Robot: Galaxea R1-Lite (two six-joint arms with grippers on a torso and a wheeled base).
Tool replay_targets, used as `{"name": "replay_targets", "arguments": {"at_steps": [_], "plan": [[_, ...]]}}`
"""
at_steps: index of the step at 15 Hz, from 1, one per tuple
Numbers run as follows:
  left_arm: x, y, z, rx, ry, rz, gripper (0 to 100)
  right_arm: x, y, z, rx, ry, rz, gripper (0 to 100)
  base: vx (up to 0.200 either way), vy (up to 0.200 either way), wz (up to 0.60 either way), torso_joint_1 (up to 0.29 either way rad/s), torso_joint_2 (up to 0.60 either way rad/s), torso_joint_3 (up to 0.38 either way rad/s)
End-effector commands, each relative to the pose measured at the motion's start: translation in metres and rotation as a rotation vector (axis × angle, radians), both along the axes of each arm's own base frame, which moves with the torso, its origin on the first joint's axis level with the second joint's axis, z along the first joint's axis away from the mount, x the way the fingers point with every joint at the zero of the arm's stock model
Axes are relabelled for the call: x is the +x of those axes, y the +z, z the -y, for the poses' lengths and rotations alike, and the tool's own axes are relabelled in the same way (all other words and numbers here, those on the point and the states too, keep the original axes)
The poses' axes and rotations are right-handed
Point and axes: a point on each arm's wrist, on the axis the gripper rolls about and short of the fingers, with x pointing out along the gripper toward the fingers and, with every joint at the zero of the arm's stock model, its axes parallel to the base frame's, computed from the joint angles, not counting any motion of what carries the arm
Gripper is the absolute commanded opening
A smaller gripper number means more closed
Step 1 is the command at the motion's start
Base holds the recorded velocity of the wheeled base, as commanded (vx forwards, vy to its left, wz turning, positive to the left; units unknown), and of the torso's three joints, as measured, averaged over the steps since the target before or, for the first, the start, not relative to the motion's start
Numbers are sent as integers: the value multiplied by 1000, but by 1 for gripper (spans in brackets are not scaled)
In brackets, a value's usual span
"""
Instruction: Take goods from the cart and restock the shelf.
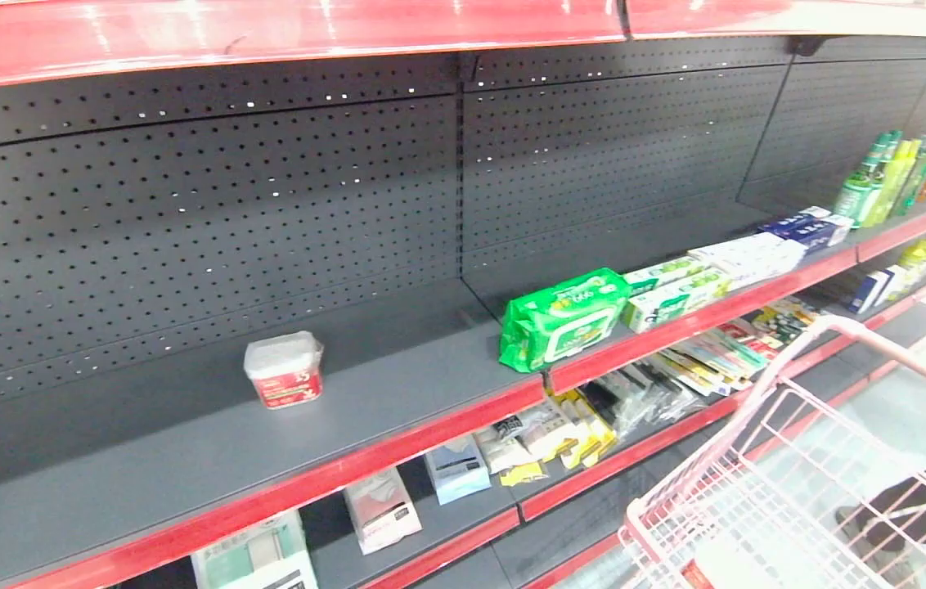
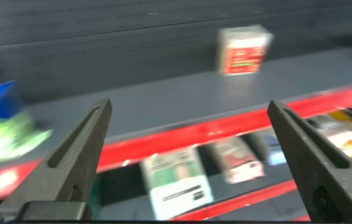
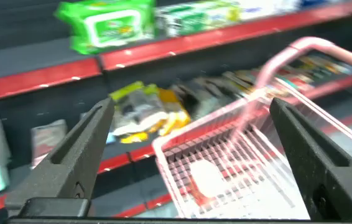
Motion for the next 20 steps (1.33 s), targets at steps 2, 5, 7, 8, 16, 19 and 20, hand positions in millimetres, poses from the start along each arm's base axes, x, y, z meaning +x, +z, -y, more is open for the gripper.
{"name": "replay_targets", "arguments": {"at_steps": [2, 5, 7, 8, 16, 19, 20], "plan": [[0, 0, 0, 0, 1, -2, 100, 0, 0, 0, 0, 2, -1, 100, 0, 0, -600, 0, 0, 0], [0, 0, 0, 0, 1, -2, 100, 0, 0, 0, 0, 2, -1, 100, 0, 0, -600, 2, 1, 1], [0, 0, 0, 0, 1, -2, 100, 0, 0, 0, 0, 2, -1, 100, 0, 0, -600, 7, 2, 5], [0, 0, 0, 0, 1, -2, 100, 0, 0, 0, 0, 2, -1, 100, 0, 0, -600, 2, 7, 2], [0, 0, 0, 0, 1, -2, 100, 2, 1, 0, -2, 19, -24, 100, 0, 0, -225, 1, 1, 0], [0, 0, 0, 0, 1, -2, 100, 40, 120, -2, 77, 90, -69, 100, 0, 0, 0, 0, 0, 0], [0, 0, 0, 0, 1, -2, 100, 74, 177, -2, 164, 47, -62, 100, 0, 0, 0, 0, 0, 0]]}}
